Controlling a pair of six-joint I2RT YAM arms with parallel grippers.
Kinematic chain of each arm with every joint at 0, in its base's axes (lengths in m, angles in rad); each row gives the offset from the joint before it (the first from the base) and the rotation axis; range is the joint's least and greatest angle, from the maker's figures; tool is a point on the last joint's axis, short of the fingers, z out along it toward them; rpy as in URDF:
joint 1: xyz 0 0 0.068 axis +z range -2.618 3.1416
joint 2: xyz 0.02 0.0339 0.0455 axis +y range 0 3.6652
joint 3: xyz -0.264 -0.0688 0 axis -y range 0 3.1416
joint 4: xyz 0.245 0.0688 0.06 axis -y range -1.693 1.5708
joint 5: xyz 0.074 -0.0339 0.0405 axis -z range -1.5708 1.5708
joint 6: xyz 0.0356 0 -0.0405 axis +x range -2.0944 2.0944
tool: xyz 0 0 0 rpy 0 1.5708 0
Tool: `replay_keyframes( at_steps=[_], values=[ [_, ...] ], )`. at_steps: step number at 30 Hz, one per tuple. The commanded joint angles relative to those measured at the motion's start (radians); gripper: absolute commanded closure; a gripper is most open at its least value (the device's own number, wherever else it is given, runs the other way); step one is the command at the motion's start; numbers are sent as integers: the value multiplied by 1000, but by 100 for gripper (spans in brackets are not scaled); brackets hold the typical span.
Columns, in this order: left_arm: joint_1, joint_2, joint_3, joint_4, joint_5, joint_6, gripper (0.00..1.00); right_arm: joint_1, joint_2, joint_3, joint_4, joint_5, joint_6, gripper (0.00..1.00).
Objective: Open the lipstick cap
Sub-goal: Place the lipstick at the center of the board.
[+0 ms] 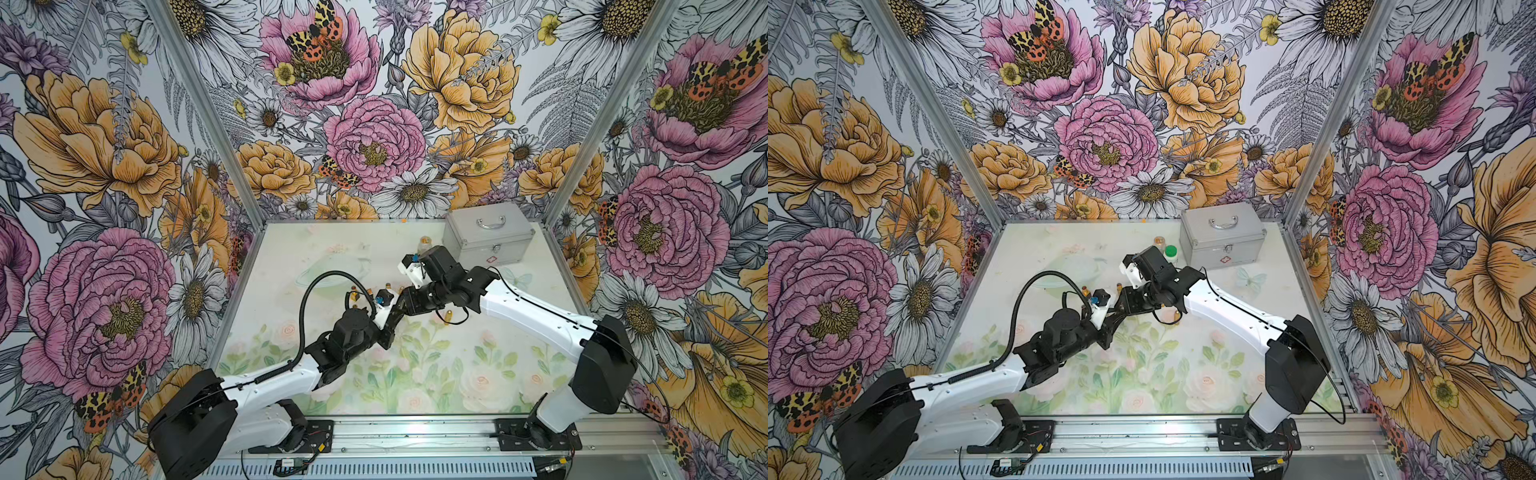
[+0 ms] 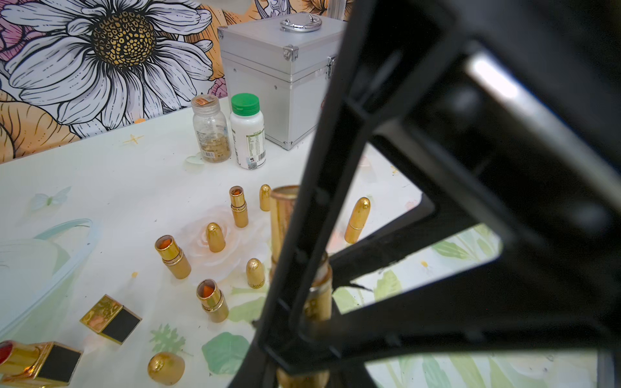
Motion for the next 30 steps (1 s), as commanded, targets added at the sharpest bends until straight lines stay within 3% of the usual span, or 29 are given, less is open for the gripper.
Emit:
replay_keyframes(
  at_steps=[1,12,15,17,20,27,30],
  values=[
    [-6,-4,27,20,-13,17,100,6,12,27,20,15,-6,73],
    [-6,-3,26,19,-16,17,97,4,-18,43,19,63,-5,78],
    [-6,-7,23,19,-16,17,74,2,-26,52,18,94,-6,79],
    [-7,-11,18,14,-20,13,53,-3,-33,53,16,128,-6,79],
    [-3,-36,16,-15,-13,0,32,-20,-42,50,11,173,-5,79],
    [9,-103,-4,-95,-49,-40,3,-27,-26,45,-48,399,-31,79],
    [23,-135,-2,-146,-55,-67,1,-25,-8,20,-44,474,-33,79]
  ],
)
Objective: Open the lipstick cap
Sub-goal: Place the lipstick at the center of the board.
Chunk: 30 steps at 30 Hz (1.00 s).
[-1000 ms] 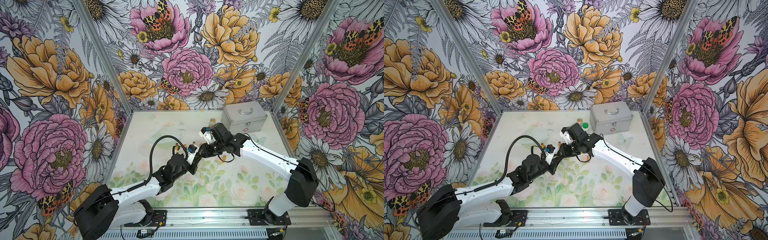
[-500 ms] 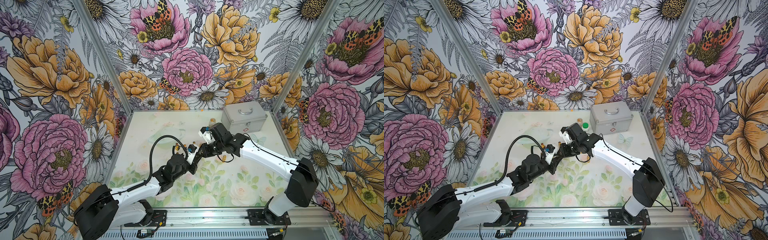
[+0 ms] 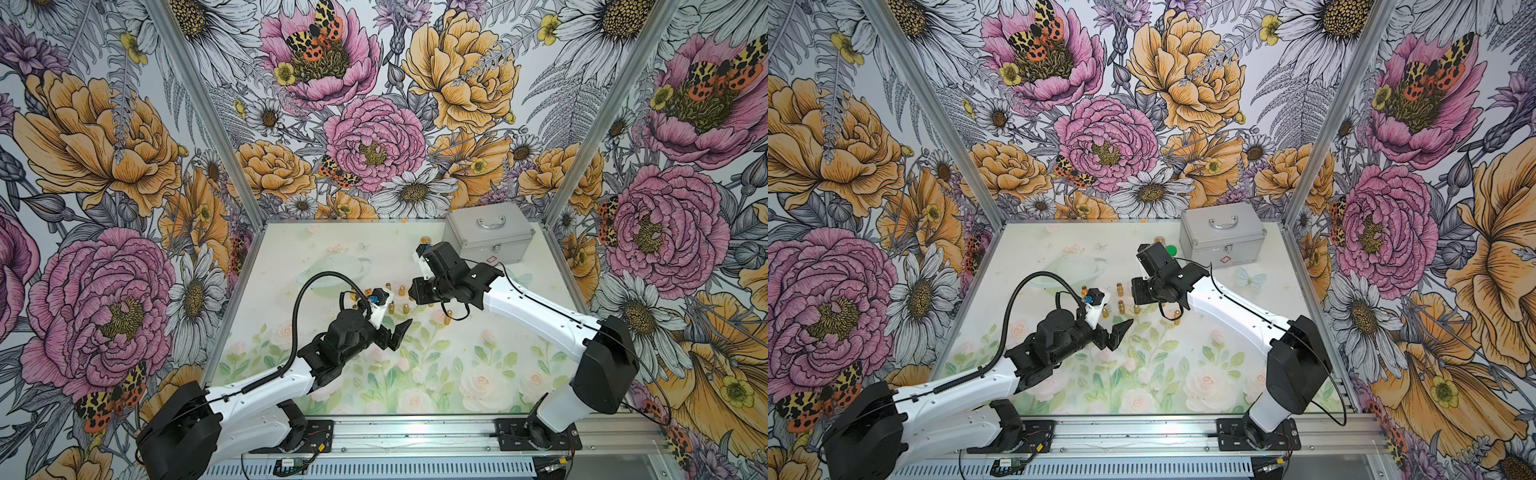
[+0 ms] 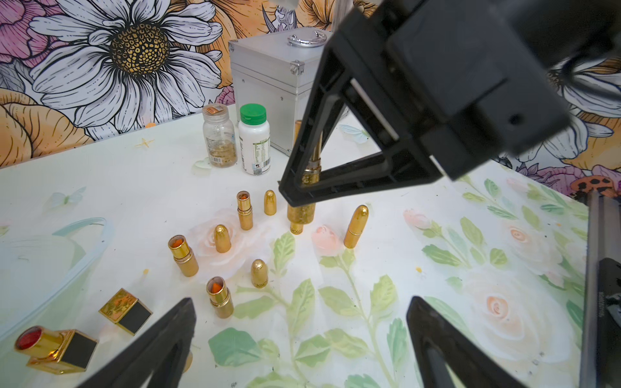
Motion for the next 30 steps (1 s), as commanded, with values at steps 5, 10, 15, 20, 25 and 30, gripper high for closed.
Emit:
replay_keyframes(
  at_steps=[5,10,15,20,25,30],
  values=[
    [39,-77,10,-151,-62,-90,1,19,57,-22,3,224,-12,79],
    [57,-88,8,-184,-77,-127,1,27,106,-95,101,273,20,79],
    [60,-84,11,-190,-74,-134,1,29,169,-135,194,298,34,79],
    [61,-76,16,-194,-72,-138,1,27,226,-139,254,326,33,79],
    [63,-75,15,-196,-75,-139,1,26,276,-120,275,338,24,79],
    [65,-70,15,-196,-77,-139,1,26,303,-112,289,338,18,79]
  ],
)
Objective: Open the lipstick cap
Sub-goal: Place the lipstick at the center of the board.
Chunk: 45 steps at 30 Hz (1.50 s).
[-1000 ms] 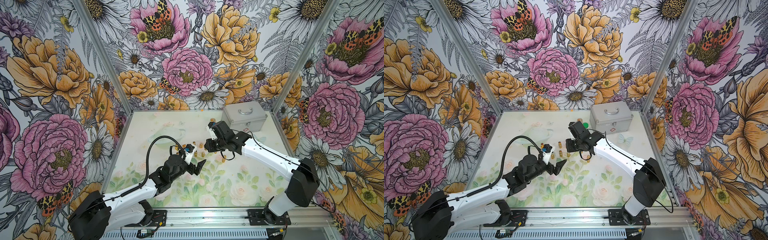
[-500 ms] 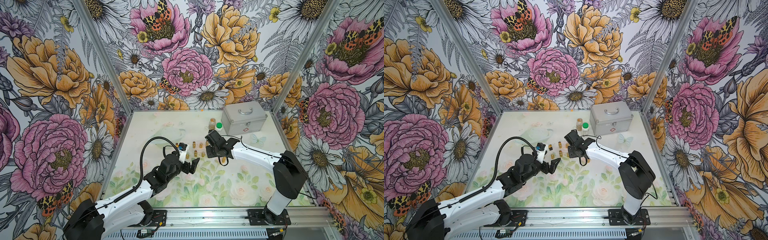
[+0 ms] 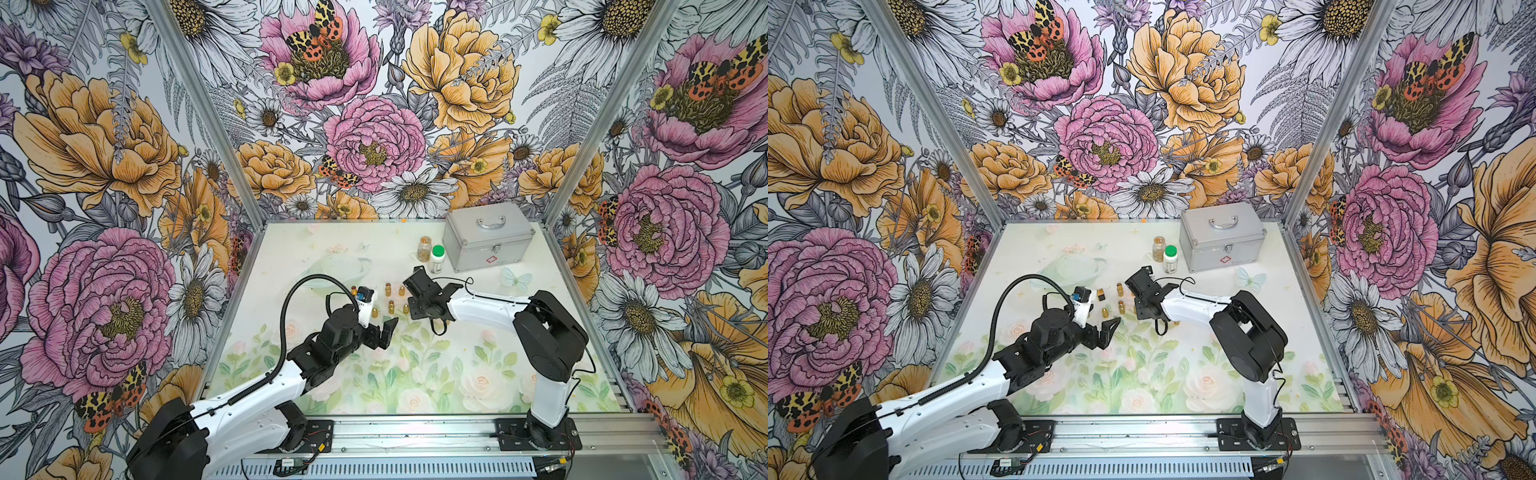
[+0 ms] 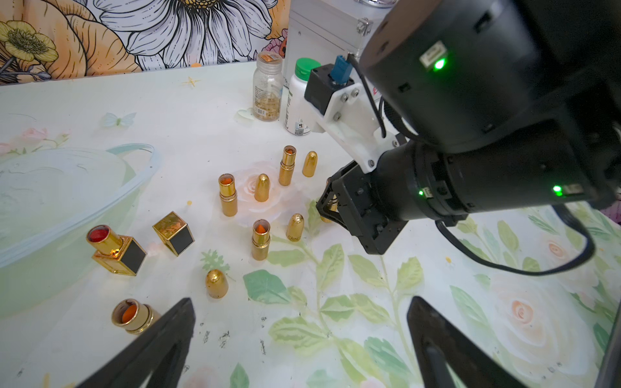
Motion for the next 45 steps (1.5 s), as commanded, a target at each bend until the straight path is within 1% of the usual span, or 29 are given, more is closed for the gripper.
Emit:
replay_keyframes(
  at_steps=[1,13,18,21,27,35,41,45],
  values=[
    [12,3,14,2,-20,-12,1,1,17,33,44,26,-3,79],
    [13,16,15,5,-21,-13,1,0,46,25,69,37,-11,78],
    [13,11,13,4,-25,-12,1,1,46,14,77,33,-16,75],
    [13,7,12,5,-25,-11,1,1,39,15,77,34,-18,71],
    [14,-3,7,4,-25,-10,1,1,29,22,77,30,-26,69],
    [15,-19,7,-8,-22,-5,1,-2,-49,29,57,26,-27,64],
    [8,-34,19,-27,-21,2,1,-19,-137,78,-73,17,-20,61],
    [-15,-34,29,-34,-31,13,1,-31,-222,93,-171,5,-32,56]
  ],
)
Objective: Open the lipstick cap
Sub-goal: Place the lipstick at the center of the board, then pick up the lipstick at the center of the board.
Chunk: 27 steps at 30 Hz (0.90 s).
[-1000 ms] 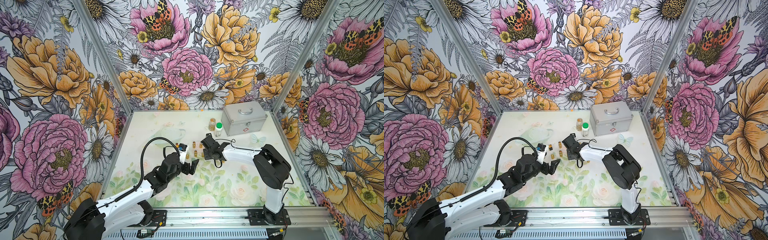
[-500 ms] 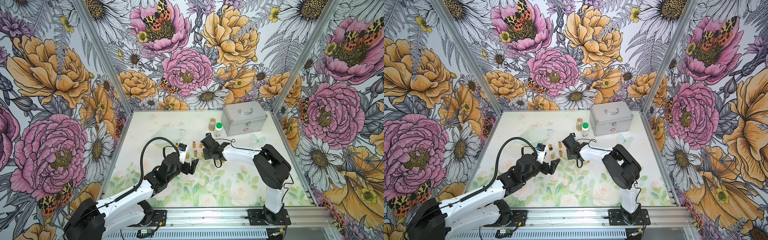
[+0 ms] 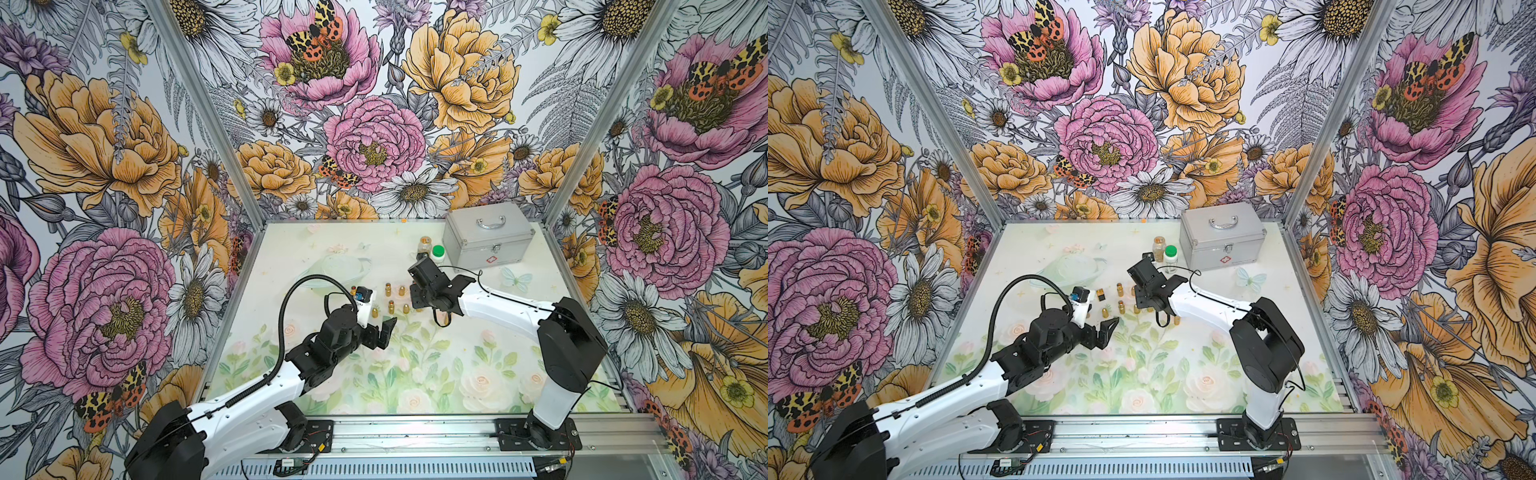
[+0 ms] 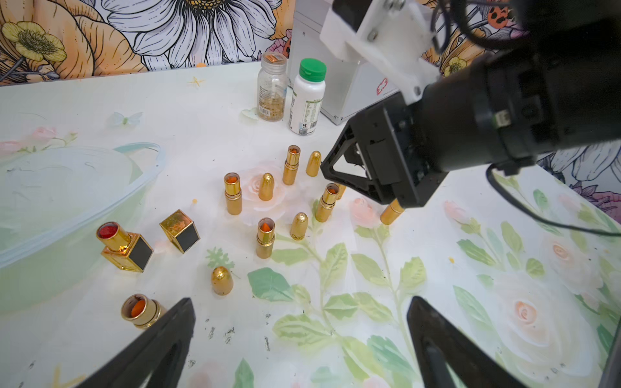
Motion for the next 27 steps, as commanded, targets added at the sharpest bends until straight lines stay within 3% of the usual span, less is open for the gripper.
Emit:
replay_keyframes(
  at_steps=[1,11,17,23,27],
  values=[
    [-21,-13,31,-12,-31,14,1,-15,-87,39,-125,2,-13,55],
    [-114,33,68,-16,-86,41,1,-89,-168,0,-334,-146,23,42],
    [-173,97,92,0,-115,57,1,-93,-145,-70,-336,-128,74,37],
    [-205,151,113,17,-117,72,1,-96,-90,-116,-298,-125,90,38],
    [-211,168,121,25,-116,81,1,-104,-55,-135,-240,-155,82,45]
  ],
)
